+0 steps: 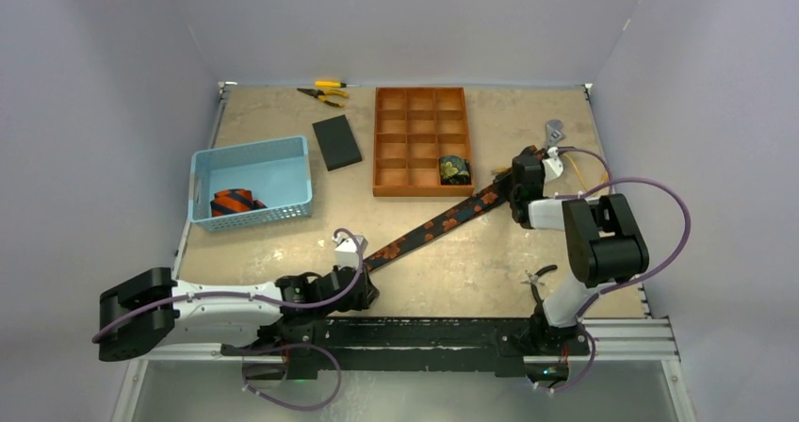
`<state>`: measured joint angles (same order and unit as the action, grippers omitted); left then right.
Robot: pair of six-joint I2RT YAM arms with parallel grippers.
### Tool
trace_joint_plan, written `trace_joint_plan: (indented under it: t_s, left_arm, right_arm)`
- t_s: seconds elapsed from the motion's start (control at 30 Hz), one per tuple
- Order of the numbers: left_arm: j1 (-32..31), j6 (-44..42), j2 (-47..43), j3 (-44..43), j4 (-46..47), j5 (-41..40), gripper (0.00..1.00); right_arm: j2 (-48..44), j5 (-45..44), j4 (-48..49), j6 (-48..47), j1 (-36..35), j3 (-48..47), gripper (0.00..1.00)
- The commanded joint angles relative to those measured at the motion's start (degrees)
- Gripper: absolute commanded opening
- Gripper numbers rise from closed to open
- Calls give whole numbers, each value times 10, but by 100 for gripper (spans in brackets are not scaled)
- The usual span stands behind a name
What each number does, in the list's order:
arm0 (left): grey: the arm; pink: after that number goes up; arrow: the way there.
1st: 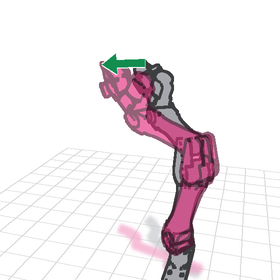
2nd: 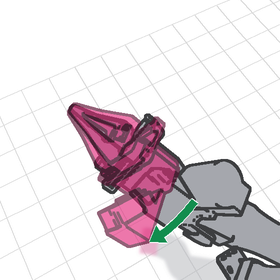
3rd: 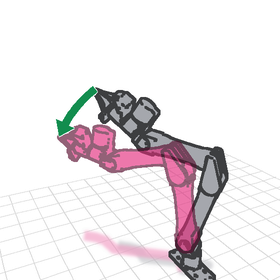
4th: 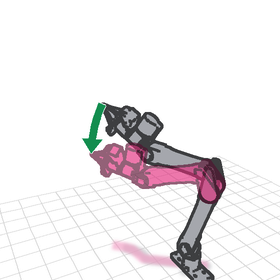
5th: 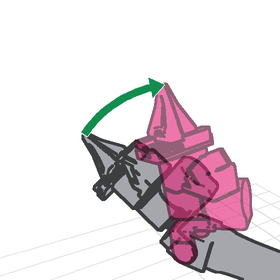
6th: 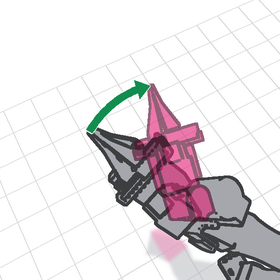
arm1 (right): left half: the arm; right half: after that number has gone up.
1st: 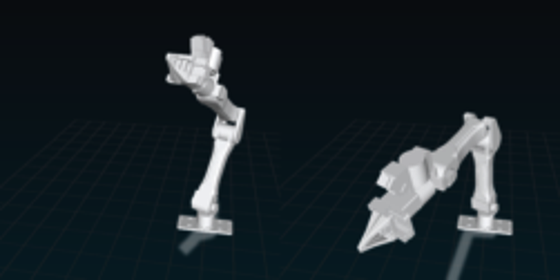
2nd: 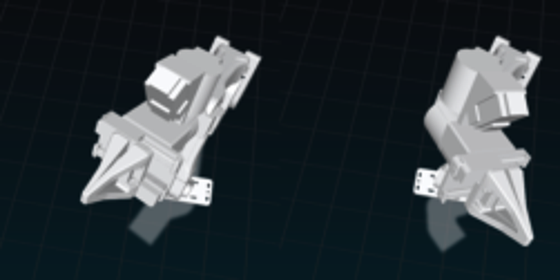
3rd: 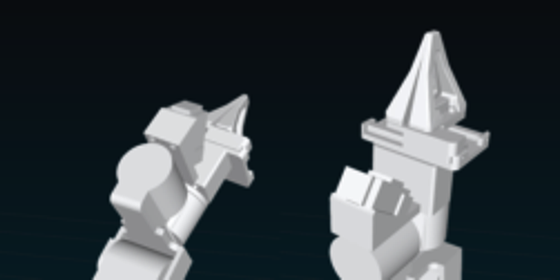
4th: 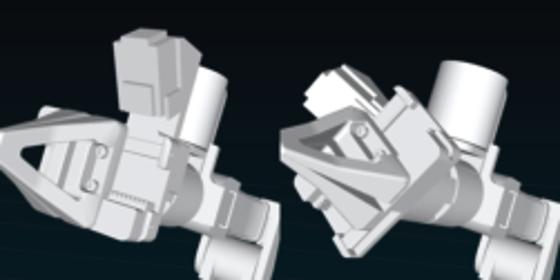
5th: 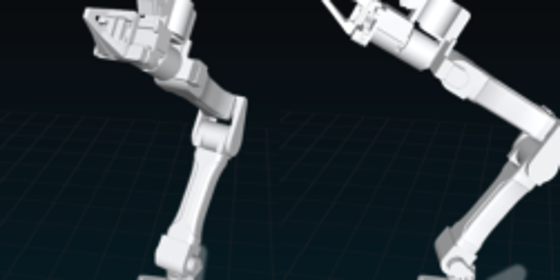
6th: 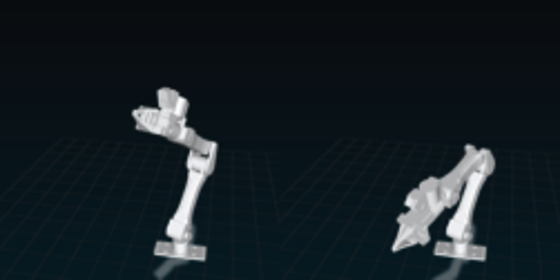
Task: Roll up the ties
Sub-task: Flatten out the tie at the center of the board.
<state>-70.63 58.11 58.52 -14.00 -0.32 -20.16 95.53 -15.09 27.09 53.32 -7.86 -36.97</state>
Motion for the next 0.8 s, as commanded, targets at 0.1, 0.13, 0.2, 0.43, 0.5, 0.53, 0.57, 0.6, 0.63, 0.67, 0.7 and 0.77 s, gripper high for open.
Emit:
trace_joint_plan:
  t_s: [0.1,0.13,0.2,0.43,0.5,0.53,0.57,0.6,0.63,0.67,0.7,0.77]
  left_arm:
    - [54,21,64,38,26,-13,6]
    - [68,20,70,42,35,-4,5]
    - [96,18,78,45,49,10,4]
    - [121,5,116,19,72,1,4]
    - [124,3,138,14,90,3,4]
    - [126,1,151,11,100,4,4]
    - [129,-2,164,6,106,5,4]
    - [132,-5,176,1,112,5,4]
    - [134,-8,188,-5,118,5,4]
    - [138,-12,198,-10,123,4,4]
    - [141,-15,208,-15,127,4,4]
    - [147,-23,216,-25,127,4,4]
  right_arm:
    - [-26,-7,-104,61,13,28,25]
    - [-36,-9,-126,62,13,29,25]
    - [-61,-16,-157,64,13,47,25]
    - [-173,-13,-223,74,15,122,23]
    - [-210,-5,-237,82,15,134,25]
    - [-229,-5,-243,88,15,142,25]
    - [-247,-10,-247,94,14,153,26]
    - [-266,-6,-249,94,14,164,26]
    - [-284,2,-250,95,14,177,27]
    - [-306,7,-254,99,14,190,28]
    - [-331,12,-257,100,13,204,29]
    - [-390,17,-267,79,12,221,34]
